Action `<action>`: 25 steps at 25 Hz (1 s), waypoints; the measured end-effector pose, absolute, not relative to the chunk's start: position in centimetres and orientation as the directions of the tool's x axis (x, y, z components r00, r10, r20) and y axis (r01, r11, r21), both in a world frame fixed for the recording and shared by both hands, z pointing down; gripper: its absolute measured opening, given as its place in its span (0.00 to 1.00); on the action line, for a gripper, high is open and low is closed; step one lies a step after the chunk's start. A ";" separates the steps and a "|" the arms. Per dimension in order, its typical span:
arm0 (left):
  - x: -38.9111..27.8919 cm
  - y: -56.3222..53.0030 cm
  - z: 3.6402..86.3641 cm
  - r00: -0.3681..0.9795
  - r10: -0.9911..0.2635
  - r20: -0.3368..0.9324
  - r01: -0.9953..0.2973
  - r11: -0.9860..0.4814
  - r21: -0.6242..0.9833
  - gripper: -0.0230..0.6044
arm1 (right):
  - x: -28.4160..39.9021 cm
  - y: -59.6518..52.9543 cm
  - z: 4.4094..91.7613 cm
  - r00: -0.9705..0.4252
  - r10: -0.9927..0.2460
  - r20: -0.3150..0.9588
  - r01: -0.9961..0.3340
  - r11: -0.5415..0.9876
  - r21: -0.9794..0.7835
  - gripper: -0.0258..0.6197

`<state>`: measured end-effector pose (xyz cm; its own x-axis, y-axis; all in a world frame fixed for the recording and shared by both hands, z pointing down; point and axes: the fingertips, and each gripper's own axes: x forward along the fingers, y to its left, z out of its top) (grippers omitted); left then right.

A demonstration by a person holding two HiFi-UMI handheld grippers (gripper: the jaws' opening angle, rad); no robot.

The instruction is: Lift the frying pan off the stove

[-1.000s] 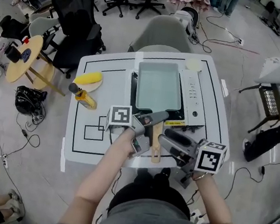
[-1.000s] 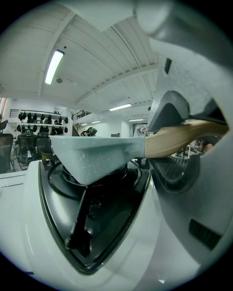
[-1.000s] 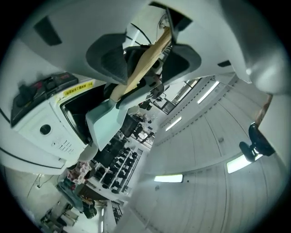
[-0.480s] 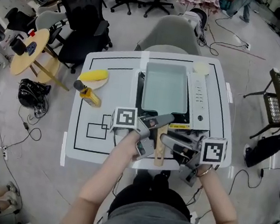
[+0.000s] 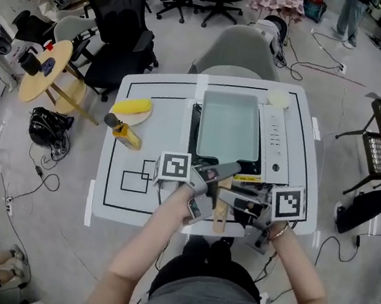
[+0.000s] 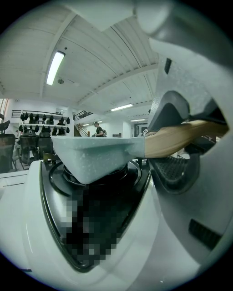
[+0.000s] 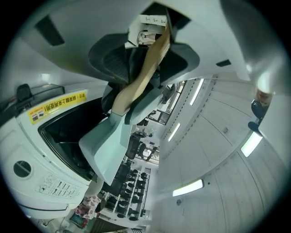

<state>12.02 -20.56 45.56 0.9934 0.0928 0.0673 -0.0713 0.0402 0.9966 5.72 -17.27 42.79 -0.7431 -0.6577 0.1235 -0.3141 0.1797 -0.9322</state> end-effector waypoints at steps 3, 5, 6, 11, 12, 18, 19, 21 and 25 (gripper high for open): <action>12.0 -20.6 45.6 0.993 0.092 0.069 -0.073 0.039 0.997 0.29 | 5.8 -17.4 42.9 -0.756 -0.644 0.118 -0.304 0.185 -0.935 0.33; 12.0 -20.6 45.6 0.993 0.091 0.071 -0.074 0.036 0.997 0.29 | 5.7 -17.4 43.0 -0.762 -0.636 0.120 -0.300 0.183 -0.936 0.33; 12.0 -20.6 45.6 0.993 0.090 0.072 -0.076 0.036 0.996 0.29 | 5.7 -17.5 43.0 -0.763 -0.635 0.123 -0.298 0.176 -0.938 0.33; 11.9 -20.6 45.4 0.993 0.081 0.083 -0.086 0.039 0.996 0.29 | 5.6 -17.5 42.7 -0.761 -0.637 0.123 -0.287 0.161 -0.944 0.32; 11.9 -20.6 45.4 0.993 0.079 0.083 -0.086 0.038 0.996 0.29 | 5.5 -17.5 42.6 -0.761 -0.638 0.117 -0.283 0.165 -0.945 0.32; 11.8 -20.7 45.6 0.995 0.068 0.076 -0.078 0.030 0.996 0.29 | 5.4 -17.4 42.8 -0.751 -0.649 0.122 -0.297 0.166 -0.940 0.32; 11.8 -20.6 45.5 0.995 0.067 0.077 -0.079 0.029 0.996 0.29 | 5.5 -17.4 42.8 -0.750 -0.650 0.125 -0.300 0.165 -0.939 0.33; 11.8 -20.6 45.5 0.995 0.067 0.078 -0.080 0.026 0.996 0.29 | 5.5 -17.3 42.7 -0.747 -0.652 0.129 -0.307 0.165 -0.937 0.33; 11.8 -20.5 45.0 0.995 0.066 0.069 -0.070 0.014 0.997 0.29 | 5.6 -17.2 42.5 -0.742 -0.657 0.136 -0.323 0.172 -0.931 0.33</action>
